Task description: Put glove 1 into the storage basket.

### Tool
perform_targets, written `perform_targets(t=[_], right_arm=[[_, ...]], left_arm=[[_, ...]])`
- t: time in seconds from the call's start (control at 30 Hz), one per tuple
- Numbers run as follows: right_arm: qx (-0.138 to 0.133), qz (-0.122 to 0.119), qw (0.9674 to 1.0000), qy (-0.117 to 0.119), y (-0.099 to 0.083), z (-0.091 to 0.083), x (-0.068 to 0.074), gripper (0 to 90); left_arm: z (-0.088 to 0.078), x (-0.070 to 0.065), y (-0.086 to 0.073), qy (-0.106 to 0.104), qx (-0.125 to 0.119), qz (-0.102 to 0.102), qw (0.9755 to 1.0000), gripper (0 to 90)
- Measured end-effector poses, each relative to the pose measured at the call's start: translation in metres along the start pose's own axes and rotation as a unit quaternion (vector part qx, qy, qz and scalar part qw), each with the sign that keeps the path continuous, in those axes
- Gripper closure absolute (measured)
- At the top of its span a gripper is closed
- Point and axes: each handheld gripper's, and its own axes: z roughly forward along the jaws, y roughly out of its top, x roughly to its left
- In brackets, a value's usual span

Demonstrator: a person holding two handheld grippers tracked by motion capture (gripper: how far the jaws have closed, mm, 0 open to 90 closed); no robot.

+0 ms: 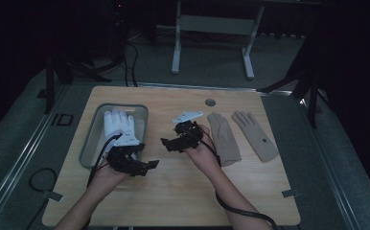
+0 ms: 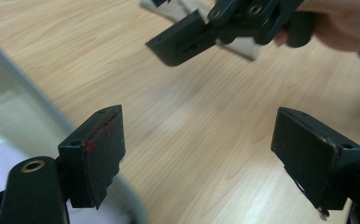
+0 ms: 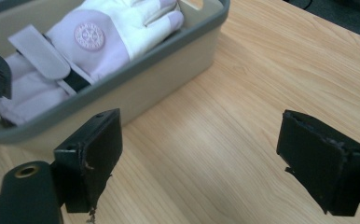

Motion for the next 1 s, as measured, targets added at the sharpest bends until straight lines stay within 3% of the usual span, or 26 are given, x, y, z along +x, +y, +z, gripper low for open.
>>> perform_targets(t=[0.13,0.47,0.73,1.0], right_arm=[[-0.002,-0.009,0.9999,-0.011,-0.008,-0.008,-0.005,14.0],[-0.002,0.001,0.9998,-0.019,-0.026,-0.022,-0.02,14.0],[-0.016,-0.005,0.9996,-0.025,-0.044,-0.034,-0.03,14.0],[-0.009,-0.015,0.9993,-0.034,-0.069,-0.04,-0.041,14.1]], left_arm=[[0.006,-0.009,0.003,-0.01,-0.009,0.007,0.9999,17.6],[0.034,-0.03,0.003,-0.043,0.007,0.035,0.9984,16.7],[0.058,-0.04,-0.007,-0.062,0.019,0.049,0.9967,16.7],[0.073,-0.043,-0.024,-0.079,0.003,0.054,0.9954,16.7]])
